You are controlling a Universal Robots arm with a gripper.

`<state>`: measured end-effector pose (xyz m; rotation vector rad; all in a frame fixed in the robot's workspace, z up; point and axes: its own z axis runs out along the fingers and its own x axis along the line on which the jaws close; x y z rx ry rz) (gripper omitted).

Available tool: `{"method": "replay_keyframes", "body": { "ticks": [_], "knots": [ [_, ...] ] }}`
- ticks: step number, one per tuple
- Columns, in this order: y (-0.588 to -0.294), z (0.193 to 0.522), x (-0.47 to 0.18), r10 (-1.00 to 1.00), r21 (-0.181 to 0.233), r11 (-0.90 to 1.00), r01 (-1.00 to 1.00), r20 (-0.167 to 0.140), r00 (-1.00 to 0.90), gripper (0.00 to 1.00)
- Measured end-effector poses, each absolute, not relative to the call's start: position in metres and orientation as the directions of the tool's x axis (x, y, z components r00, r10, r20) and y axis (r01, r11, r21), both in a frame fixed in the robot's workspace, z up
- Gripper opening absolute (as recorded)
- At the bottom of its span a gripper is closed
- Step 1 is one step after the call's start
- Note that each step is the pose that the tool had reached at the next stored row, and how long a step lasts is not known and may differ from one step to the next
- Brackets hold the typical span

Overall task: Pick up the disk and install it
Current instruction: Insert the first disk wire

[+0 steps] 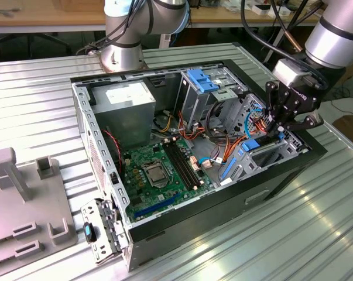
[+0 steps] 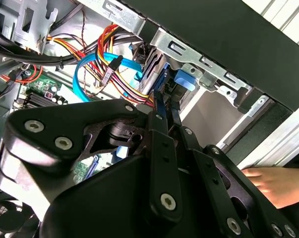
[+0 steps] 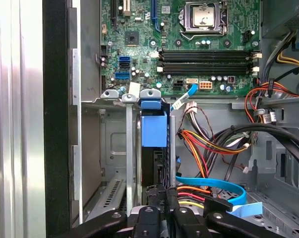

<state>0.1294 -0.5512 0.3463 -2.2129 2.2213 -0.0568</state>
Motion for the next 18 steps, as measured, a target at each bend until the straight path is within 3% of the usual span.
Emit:
{"method": "replay_keyframes", "body": {
  "ticks": [18],
  "knots": [
    [-0.5512,0.3449,0.1297,-1.0,-0.03,0.003,-1.0,0.021,-0.004,0.17]
  ]
}}
